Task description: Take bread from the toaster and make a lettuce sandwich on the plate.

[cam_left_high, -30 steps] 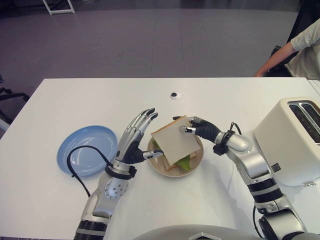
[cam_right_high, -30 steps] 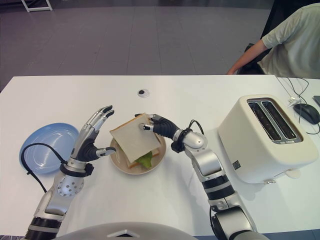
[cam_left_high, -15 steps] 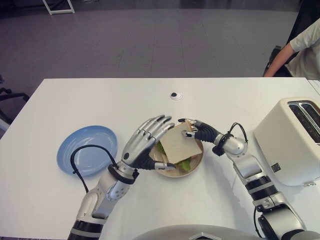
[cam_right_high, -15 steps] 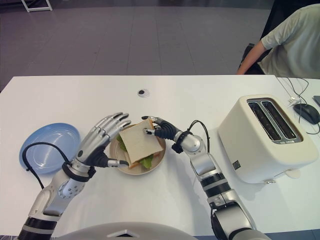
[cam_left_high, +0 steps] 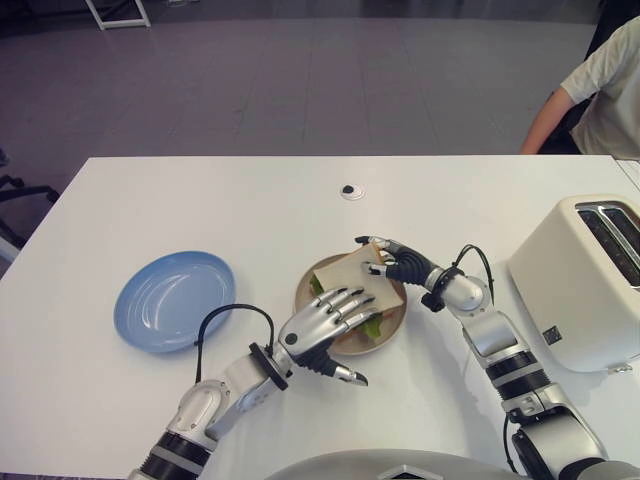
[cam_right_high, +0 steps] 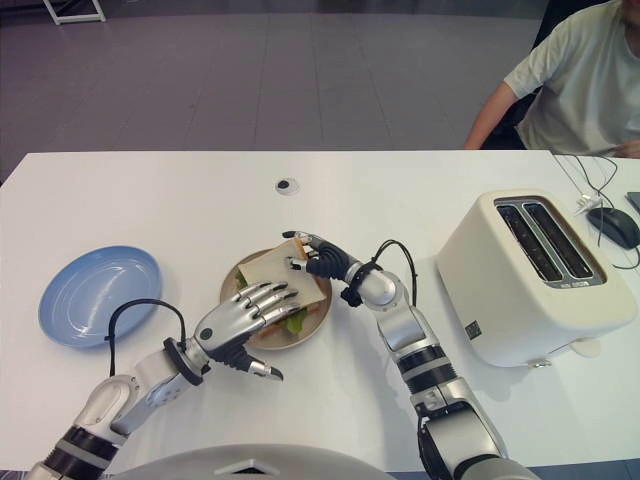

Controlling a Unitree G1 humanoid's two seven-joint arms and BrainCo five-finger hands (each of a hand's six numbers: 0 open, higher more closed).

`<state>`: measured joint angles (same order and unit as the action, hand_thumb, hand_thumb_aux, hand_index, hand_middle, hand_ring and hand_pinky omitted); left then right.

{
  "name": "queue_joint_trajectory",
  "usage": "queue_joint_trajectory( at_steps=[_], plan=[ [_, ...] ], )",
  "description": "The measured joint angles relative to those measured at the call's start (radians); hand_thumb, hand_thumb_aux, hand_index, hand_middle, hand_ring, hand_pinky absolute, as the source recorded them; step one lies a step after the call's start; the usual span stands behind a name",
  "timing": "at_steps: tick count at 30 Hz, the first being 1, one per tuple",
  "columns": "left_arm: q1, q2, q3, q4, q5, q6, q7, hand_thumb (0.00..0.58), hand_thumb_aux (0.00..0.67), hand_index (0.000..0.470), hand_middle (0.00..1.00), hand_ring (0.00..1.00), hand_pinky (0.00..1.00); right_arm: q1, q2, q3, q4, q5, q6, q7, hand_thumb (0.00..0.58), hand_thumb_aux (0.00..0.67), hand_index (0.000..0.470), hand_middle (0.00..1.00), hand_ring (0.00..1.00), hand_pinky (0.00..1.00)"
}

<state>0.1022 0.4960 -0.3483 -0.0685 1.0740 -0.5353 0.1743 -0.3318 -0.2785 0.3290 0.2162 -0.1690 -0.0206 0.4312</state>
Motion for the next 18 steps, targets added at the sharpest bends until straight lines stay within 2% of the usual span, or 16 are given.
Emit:
queue_joint_trajectory(
  at_steps=[1, 2, 3, 6, 9, 13, 18],
  plan=[
    [-0.001, 0.002, -0.005, 0.012, -0.034, -0.002, -0.002, 0.0, 0.0, 0.0, 0.0, 0.0, 0.0, 0.0, 0.002, 0.0, 0.0, -0.007, -0.002, -0.001, 0.565, 0.562, 0.394, 0.0, 0.0, 0.0],
    [-0.001, 0.003, -0.006, 0.017, -0.059, -0.005, -0.009, 0.0, 0.0, 0.0, 0.0, 0.0, 0.0, 0.0, 0.002, 0.0, 0.001, -0.009, -0.004, -0.003, 0.484, 0.397, 0.278, 0.0, 0.0, 0.0],
    [0.0, 0.007, -0.009, 0.025, -0.086, -0.008, -0.022, 0.0, 0.0, 0.0, 0.0, 0.0, 0.0, 0.0, 0.003, 0.0, 0.004, -0.012, -0.008, -0.007, 0.0, 0.0, 0.0, 0.0, 0.0, 0.0],
    [0.002, 0.026, -0.012, 0.032, -0.154, -0.009, -0.056, 0.0, 0.0, 0.0, 0.0, 0.0, 0.0, 0.0, 0.002, -0.02, 0.015, -0.019, -0.034, -0.032, 0.0, 0.0, 0.0, 0.0, 0.0, 0.0],
    [0.007, 0.032, -0.016, 0.036, -0.197, 0.0, -0.098, 0.0, 0.0, 0.0, 0.0, 0.0, 0.0, -0.028, -0.009, -0.099, 0.013, -0.005, -0.091, -0.083, 0.0, 0.0, 0.0, 0.0, 0.0, 0.0],
    [0.006, 0.036, -0.019, 0.026, -0.218, 0.009, -0.119, 0.0, 0.0, 0.0, 0.0, 0.0, 0.0, -0.047, -0.081, -0.219, -0.035, 0.028, -0.12, -0.102, 0.0, 0.0, 0.0, 0.0, 0.0, 0.0],
    [0.012, 0.038, 0.004, -0.035, -0.218, 0.021, -0.108, 0.0, 0.0, 0.0, 0.0, 0.0, 0.0, 0.13, -0.225, -0.228, -0.229, -0.008, -0.247, -0.018, 0.0, 0.0, 0.0, 0.0, 0.0, 0.0]
  ],
)
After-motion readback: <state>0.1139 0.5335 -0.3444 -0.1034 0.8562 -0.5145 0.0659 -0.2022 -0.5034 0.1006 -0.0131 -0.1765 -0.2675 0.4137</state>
